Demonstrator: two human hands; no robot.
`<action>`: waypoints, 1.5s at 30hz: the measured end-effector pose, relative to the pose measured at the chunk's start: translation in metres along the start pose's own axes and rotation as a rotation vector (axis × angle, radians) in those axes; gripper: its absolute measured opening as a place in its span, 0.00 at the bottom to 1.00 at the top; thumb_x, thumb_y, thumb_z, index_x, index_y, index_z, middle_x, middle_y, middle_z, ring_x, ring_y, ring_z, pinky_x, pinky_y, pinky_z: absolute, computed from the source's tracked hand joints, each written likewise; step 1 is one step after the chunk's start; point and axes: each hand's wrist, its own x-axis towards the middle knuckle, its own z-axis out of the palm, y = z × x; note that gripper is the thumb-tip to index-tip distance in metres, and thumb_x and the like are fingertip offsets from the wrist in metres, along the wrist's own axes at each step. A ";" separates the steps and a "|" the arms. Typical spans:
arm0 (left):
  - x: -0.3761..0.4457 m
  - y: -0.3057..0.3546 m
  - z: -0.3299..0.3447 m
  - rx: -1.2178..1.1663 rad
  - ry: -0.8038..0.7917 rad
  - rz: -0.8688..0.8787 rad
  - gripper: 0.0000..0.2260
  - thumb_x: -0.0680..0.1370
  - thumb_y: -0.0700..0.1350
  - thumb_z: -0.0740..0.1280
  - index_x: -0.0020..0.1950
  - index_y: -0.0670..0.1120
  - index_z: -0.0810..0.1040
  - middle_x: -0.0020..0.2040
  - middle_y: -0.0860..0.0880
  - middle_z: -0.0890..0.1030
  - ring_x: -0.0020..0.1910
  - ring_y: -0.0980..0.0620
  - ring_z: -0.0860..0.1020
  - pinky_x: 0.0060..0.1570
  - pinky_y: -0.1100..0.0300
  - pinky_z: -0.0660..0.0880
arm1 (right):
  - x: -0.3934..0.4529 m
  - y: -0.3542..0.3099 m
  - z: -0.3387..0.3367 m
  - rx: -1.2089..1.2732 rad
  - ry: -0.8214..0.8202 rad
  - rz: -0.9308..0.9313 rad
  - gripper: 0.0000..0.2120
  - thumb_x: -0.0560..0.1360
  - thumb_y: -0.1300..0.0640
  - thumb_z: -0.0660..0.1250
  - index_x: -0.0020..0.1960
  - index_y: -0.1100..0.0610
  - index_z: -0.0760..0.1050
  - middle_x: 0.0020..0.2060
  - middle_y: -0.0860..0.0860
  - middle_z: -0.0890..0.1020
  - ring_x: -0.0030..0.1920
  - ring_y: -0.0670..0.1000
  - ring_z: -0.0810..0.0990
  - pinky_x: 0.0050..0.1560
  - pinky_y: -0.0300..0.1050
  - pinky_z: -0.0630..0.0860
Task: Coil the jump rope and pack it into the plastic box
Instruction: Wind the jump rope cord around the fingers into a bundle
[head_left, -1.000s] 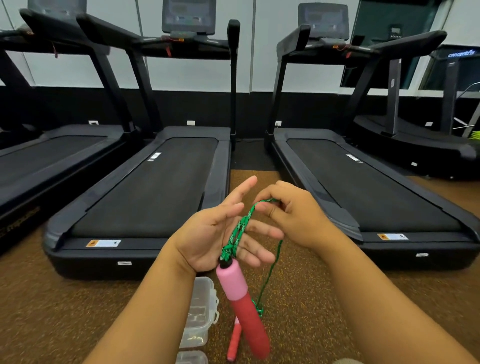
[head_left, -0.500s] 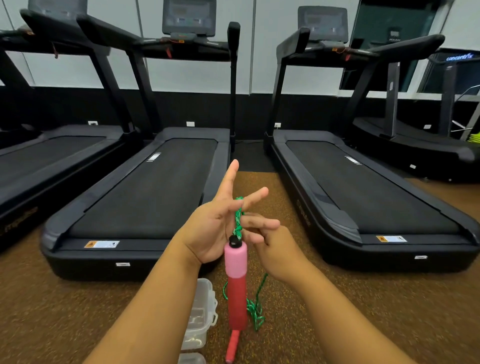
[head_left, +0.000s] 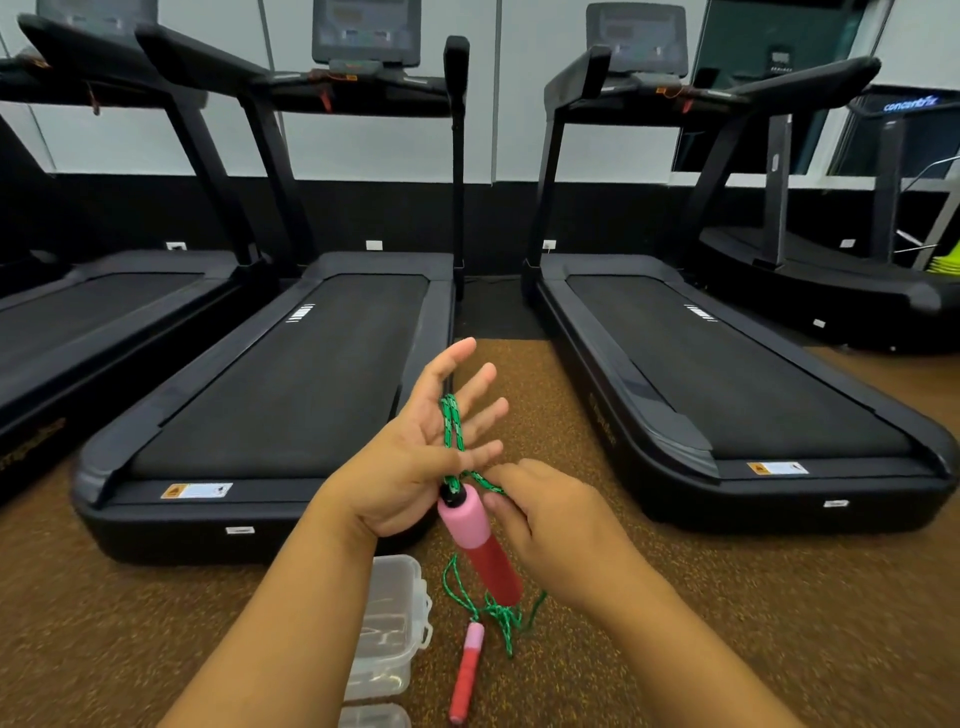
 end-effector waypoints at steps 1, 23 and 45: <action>0.000 -0.001 0.001 -0.013 0.008 -0.004 0.46 0.66 0.22 0.55 0.74 0.64 0.60 0.75 0.52 0.66 0.71 0.49 0.71 0.67 0.48 0.70 | 0.000 -0.001 -0.002 -0.039 0.006 -0.026 0.12 0.79 0.49 0.57 0.57 0.52 0.75 0.46 0.49 0.78 0.46 0.53 0.77 0.44 0.50 0.74; -0.003 0.002 0.012 -0.269 -0.210 -0.137 0.25 0.78 0.60 0.55 0.74 0.70 0.53 0.73 0.40 0.69 0.53 0.34 0.81 0.45 0.51 0.80 | 0.057 -0.007 -0.086 -0.214 0.127 -0.254 0.01 0.74 0.52 0.68 0.45 0.48 0.78 0.37 0.44 0.74 0.38 0.47 0.75 0.49 0.53 0.68; 0.005 0.008 0.023 -0.112 -0.079 0.057 0.43 0.72 0.27 0.58 0.73 0.70 0.56 0.72 0.42 0.70 0.52 0.37 0.82 0.43 0.57 0.81 | 0.015 0.014 -0.003 0.327 -0.144 0.138 0.15 0.81 0.56 0.56 0.64 0.43 0.71 0.45 0.42 0.78 0.43 0.43 0.77 0.45 0.45 0.77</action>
